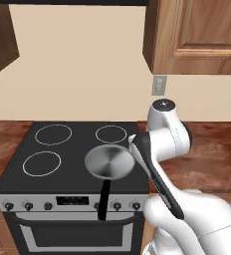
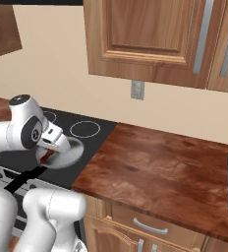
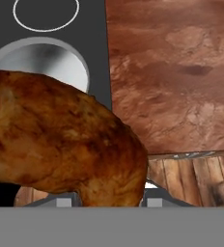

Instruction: Take the chicken drumsticks from the pan and place one on each plate on the dining counter.

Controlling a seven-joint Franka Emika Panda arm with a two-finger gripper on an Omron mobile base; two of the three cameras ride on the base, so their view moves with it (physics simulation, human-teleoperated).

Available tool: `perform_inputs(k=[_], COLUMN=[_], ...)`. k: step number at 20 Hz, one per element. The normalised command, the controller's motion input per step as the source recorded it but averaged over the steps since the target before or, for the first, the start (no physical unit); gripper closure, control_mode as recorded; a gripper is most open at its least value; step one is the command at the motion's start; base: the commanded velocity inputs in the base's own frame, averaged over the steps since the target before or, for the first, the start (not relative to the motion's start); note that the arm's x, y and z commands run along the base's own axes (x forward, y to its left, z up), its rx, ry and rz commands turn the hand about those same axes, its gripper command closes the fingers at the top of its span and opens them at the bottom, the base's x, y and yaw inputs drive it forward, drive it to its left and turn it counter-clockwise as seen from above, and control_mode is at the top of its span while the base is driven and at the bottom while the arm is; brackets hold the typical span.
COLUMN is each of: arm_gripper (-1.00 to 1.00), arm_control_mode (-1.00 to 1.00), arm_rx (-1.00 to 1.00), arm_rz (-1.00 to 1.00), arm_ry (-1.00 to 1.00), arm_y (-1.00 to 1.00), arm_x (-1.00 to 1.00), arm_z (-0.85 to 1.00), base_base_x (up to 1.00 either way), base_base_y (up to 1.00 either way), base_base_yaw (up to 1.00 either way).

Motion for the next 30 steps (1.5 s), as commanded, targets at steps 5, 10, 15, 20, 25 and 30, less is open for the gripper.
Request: perform_inputs(k=[5, 10, 15, 20, 25, 30], arm_gripper=[1.0, 1.0, 1.0, 1.0, 1.0, 1.0], arm_control_mode=[-1.0, -1.0, 1.0, 1.0, 1.0, 1.0], arm_rx=[0.0, 0.0, 0.0, 0.0, 0.0, 0.0], arm_rz=[0.0, 0.0, 0.0, 0.0, 0.0, 0.0], arm_ry=[0.0, 0.0, 0.0, 0.0, 0.0, 0.0], arm_y=[0.0, 0.0, 0.0, 0.0, 0.0, 0.0], arm_x=[0.0, -0.08, -0.08, 0.0, 0.0, 0.0], arm_z=[0.0, 0.0, -0.01, 0.0, 0.0, 0.0], base_base_x=[0.0, 0.0, -0.52, -0.66, -0.49, -0.27], base_base_y=[0.0, 0.0, 0.0, 0.06, 0.25, 0.17], base_base_yaw=[0.0, 0.0, 0.0, 0.17, 0.84, 1.0])
